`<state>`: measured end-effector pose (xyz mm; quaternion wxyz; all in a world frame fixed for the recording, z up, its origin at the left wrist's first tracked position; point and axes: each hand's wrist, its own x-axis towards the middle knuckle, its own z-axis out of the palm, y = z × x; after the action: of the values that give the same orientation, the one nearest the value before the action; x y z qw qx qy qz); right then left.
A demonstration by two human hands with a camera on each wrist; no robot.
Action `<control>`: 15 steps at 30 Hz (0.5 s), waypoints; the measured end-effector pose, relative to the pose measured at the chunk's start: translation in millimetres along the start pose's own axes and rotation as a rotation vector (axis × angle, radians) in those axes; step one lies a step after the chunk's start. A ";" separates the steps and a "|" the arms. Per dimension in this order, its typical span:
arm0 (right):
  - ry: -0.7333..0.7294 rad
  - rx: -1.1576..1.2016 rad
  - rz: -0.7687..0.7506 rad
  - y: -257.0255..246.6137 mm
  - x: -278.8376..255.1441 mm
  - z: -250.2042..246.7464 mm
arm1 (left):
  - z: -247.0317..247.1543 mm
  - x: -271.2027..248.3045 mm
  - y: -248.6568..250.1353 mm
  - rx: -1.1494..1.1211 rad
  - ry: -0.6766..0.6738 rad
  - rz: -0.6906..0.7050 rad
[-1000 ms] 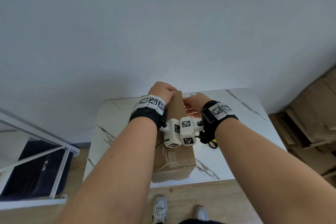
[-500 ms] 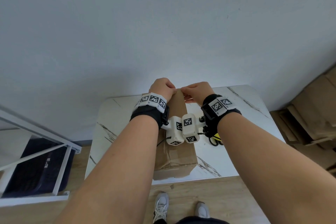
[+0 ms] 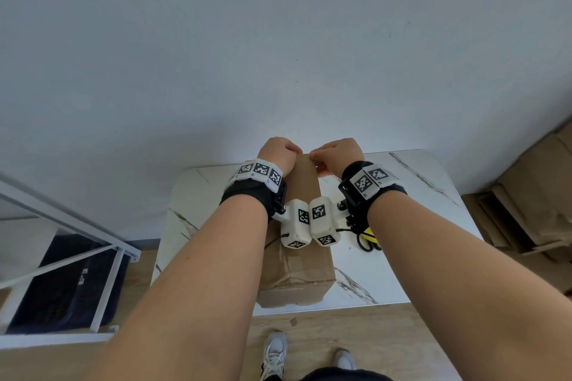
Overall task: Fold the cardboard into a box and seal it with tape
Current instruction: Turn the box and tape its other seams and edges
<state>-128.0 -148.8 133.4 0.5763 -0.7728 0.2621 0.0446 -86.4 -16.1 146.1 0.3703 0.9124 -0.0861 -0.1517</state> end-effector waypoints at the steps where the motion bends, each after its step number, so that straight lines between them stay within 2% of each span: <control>1: 0.002 -0.041 0.002 -1.6 -0.2 0.5 | -2.6 -1.1 -1.4 -0.015 -0.002 0.004; 5: -0.073 -0.119 0.015 -10.9 -5.4 2.2 | -22.9 -4.9 -14.6 0.010 0.076 0.006; 9: -0.194 -0.181 -0.025 -10.2 -15.3 6.1 | -42.3 -11.0 -34.6 0.098 0.143 -0.096; 12: -0.157 -0.265 -0.067 -8.8 -19.5 8.4 | -47.0 -14.0 -45.0 0.099 0.167 -0.142; 15: -0.091 -0.259 -0.048 -7.9 -18.9 7.1 | -49.9 -15.8 -46.6 0.091 0.164 -0.167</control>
<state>-138.9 -134.0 144.9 0.4838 -0.8439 0.2094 0.0993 -82.1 53.8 150.7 0.3205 0.9416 0.0138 -0.1027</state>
